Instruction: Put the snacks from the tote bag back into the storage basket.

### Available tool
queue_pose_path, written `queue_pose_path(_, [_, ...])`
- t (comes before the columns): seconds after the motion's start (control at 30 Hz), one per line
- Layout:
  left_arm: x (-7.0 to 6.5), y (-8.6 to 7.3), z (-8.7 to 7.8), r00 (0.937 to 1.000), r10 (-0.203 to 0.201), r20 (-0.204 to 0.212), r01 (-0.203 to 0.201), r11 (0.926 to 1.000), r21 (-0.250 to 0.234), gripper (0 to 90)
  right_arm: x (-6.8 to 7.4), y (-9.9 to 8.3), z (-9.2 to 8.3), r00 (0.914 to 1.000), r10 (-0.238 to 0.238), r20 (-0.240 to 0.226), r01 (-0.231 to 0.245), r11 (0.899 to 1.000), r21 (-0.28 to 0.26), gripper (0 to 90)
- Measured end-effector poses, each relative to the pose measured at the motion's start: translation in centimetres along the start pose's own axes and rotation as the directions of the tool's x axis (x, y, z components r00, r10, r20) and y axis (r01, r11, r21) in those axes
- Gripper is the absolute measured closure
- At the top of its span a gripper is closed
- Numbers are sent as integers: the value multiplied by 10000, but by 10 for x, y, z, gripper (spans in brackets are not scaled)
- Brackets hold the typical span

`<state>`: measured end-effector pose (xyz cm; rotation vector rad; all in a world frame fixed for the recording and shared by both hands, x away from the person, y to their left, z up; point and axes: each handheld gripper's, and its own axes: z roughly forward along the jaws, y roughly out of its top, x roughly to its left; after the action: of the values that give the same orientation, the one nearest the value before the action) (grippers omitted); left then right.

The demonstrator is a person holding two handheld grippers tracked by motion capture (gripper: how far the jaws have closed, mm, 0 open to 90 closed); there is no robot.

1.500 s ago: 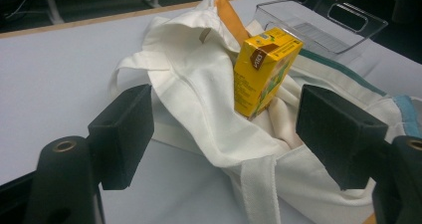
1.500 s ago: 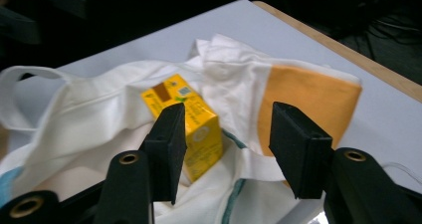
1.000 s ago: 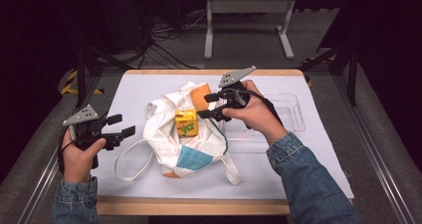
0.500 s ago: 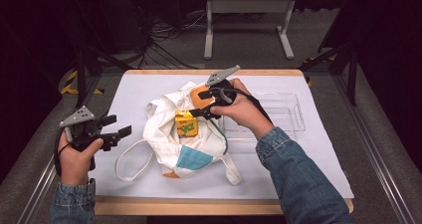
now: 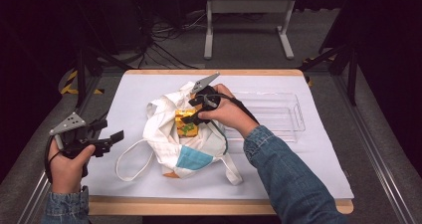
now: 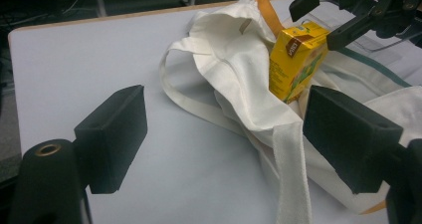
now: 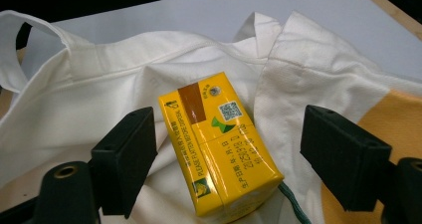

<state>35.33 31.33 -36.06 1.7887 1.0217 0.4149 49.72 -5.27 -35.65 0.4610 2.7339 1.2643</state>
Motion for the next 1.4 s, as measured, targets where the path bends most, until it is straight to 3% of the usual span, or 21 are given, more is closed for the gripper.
queue_pose_path(0.3, [0, 0, 0, 10000, -1, 47, 1, 10000, -13, 184, 1, -5, 16, 9998, -9, -178, 15, 9995, 316, 232])
queue_pose_path(0.43, [0, 1, 1, 10000, -3, 64, 3, 10000, -13, 183, 4, -5, 18, 9992, -319, -226, 332, 9976, 615, 340])
queue_pose_path(0.5, [1, 1, 1, 10000, 6, 60, -6, 10000, 1, 183, 5, -5, 17, 9964, -849, -80, 852, 9931, 808, 389])
queue_pose_path(0.83, [1, 1, 5, 9999, -68, 104, 68, 10000, 24, 183, 4, -3, 12, 9883, -1466, -409, 1503, 9827, 1080, 479])
queue_pose_path(1.13, [2, 1, 5, 9999, -95, 115, 95, 9999, 43, 184, 3, 1, 6, 9869, -1534, -491, 1571, 9838, 857, 487])
queue_pose_path(1.4, [1, 2, 6, 9998, -109, 152, 109, 9999, 5, 184, 10, 21, -17, 9828, -1730, -645, 1751, 9841, 291, 498])
